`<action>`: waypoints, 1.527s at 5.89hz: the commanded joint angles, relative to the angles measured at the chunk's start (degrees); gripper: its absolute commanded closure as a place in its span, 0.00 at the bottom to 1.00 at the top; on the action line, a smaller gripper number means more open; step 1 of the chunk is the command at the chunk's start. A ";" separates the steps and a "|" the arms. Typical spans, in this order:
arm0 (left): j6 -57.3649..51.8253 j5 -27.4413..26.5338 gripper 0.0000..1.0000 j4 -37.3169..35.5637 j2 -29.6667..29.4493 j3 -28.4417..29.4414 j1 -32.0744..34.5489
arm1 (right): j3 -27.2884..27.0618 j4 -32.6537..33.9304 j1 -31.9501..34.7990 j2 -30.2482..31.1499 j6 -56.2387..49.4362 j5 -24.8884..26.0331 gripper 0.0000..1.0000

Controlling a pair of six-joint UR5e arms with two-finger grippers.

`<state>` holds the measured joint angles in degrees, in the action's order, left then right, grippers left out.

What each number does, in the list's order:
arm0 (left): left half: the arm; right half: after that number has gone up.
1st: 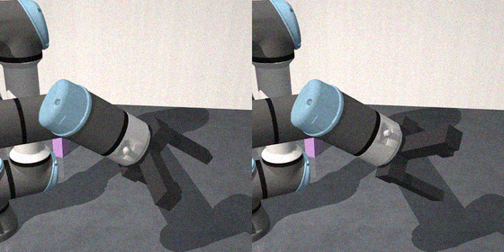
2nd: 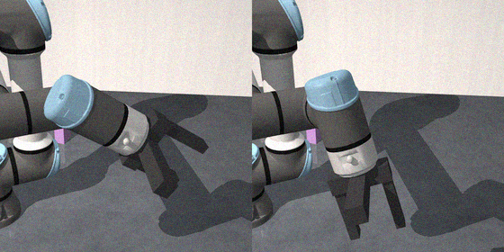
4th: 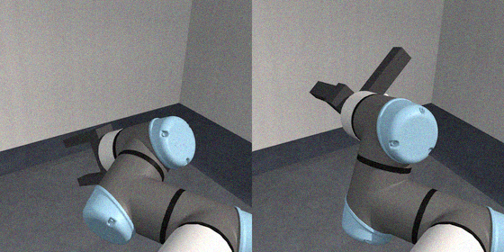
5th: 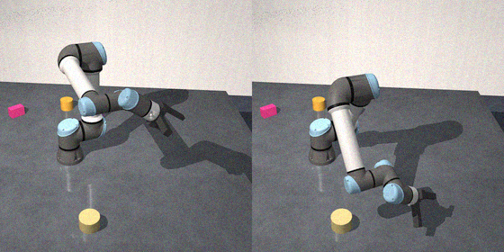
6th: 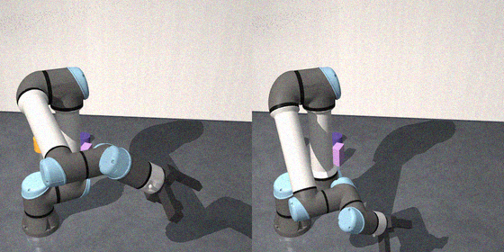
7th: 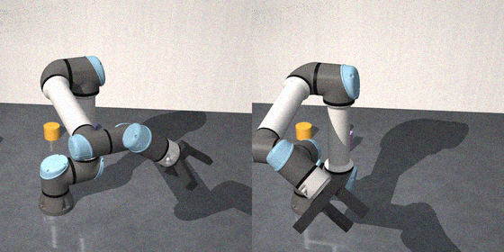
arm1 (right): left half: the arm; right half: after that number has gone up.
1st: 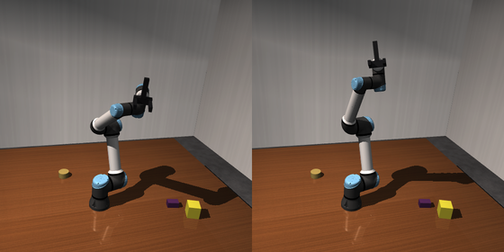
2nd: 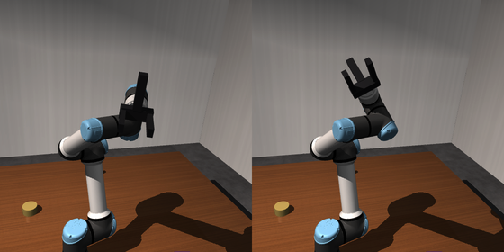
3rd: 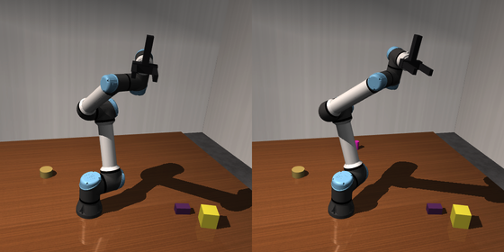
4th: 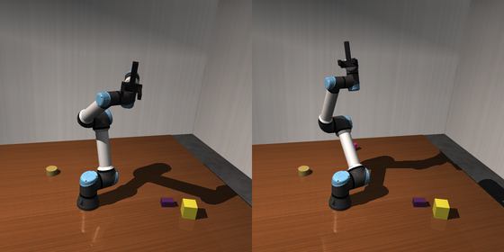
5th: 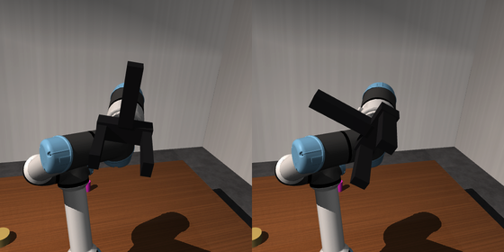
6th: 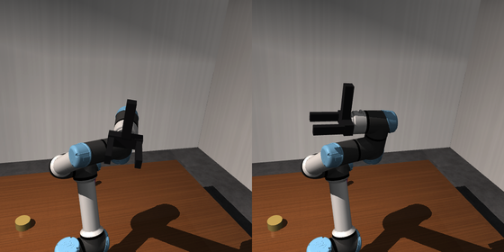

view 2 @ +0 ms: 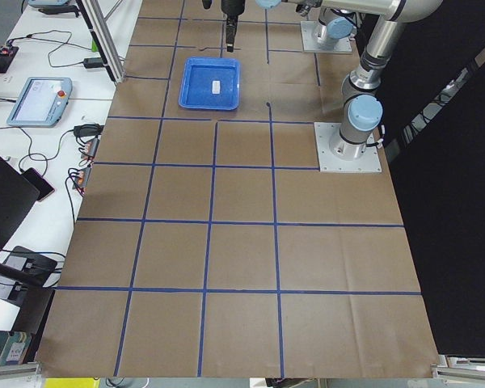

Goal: Assemble white blocks and place on blue tray

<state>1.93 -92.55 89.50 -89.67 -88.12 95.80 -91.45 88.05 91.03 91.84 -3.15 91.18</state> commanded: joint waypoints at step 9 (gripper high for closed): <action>-0.09 0.00 0.00 -0.02 0.02 0.05 0.00 | 2.24 1.78 0.12 -1.75 -0.28 -0.83 0.00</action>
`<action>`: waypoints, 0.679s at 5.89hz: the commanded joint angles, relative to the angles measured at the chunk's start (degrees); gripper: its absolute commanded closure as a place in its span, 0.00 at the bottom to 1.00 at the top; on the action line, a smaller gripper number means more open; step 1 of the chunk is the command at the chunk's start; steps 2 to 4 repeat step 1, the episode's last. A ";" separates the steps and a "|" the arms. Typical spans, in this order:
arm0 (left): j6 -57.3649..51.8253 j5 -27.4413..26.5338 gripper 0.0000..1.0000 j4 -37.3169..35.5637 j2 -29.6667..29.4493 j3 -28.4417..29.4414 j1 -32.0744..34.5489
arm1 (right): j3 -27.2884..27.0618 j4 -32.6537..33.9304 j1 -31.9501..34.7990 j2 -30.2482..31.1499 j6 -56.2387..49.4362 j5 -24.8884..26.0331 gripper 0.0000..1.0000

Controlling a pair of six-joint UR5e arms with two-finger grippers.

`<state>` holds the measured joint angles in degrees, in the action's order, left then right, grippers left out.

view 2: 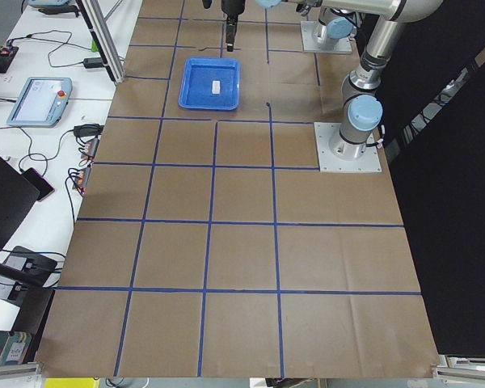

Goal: Assemble white blocks and place on blue tray

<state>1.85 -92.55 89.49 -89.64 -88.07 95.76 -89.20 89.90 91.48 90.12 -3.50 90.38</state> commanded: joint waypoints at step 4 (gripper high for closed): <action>0.08 0.00 0.00 -0.02 -0.01 0.00 0.04 | -0.01 -0.08 -0.25 0.05 0.07 -0.11 0.00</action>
